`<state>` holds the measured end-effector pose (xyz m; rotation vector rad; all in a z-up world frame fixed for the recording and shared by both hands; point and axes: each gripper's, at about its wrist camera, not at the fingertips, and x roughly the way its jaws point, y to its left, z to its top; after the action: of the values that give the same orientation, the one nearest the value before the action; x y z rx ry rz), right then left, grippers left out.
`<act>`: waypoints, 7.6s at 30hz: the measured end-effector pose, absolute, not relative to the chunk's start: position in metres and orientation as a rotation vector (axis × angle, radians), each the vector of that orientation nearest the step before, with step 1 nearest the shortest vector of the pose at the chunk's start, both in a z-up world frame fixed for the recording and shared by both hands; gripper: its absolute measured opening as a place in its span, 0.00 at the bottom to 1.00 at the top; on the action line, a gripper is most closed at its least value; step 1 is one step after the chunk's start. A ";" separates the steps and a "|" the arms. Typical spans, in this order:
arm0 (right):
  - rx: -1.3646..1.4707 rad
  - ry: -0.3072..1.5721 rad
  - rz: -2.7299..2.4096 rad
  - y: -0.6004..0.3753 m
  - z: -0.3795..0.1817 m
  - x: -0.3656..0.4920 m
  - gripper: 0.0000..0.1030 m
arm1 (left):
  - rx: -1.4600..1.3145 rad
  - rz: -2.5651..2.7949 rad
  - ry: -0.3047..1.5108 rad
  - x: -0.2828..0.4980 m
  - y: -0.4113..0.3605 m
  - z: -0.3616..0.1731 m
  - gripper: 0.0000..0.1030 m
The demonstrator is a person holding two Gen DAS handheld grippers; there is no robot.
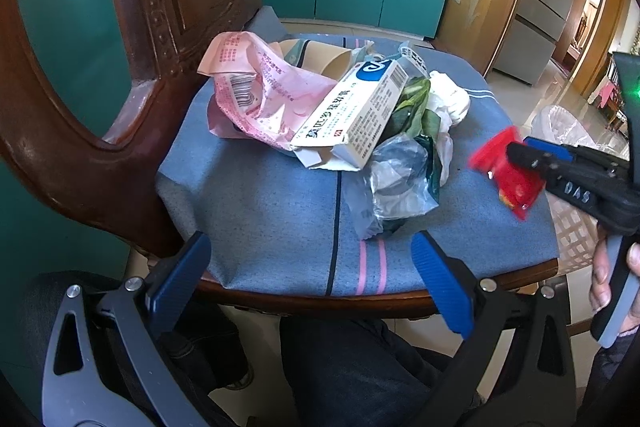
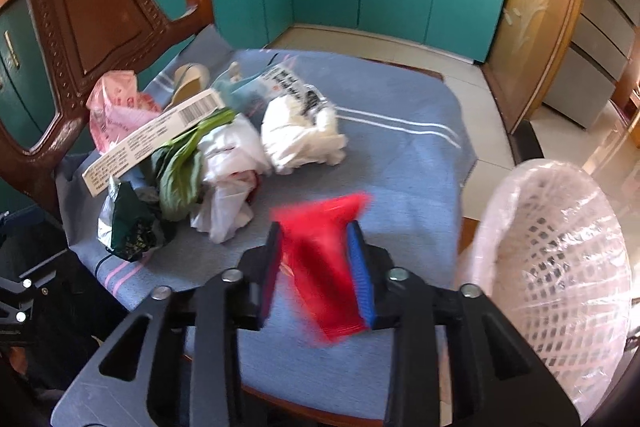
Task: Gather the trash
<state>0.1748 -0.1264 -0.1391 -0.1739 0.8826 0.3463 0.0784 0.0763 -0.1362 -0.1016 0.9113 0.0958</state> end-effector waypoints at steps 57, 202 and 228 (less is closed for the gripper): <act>-0.182 0.903 0.280 -0.138 -0.151 0.182 0.66 | -0.199 -0.088 0.971 0.134 0.059 -0.175 0.45; -0.152 0.925 0.505 -0.031 -0.135 0.222 0.24 | -0.271 -0.136 0.921 0.142 0.088 -0.164 0.46; -0.093 0.908 0.371 -0.105 -0.127 0.215 0.43 | -0.203 -0.165 0.959 0.150 0.063 -0.177 0.40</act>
<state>0.2148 -0.1051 -0.1275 -0.0926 0.9075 0.3706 0.1500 0.0633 -0.1767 -0.2026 0.9592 -0.1647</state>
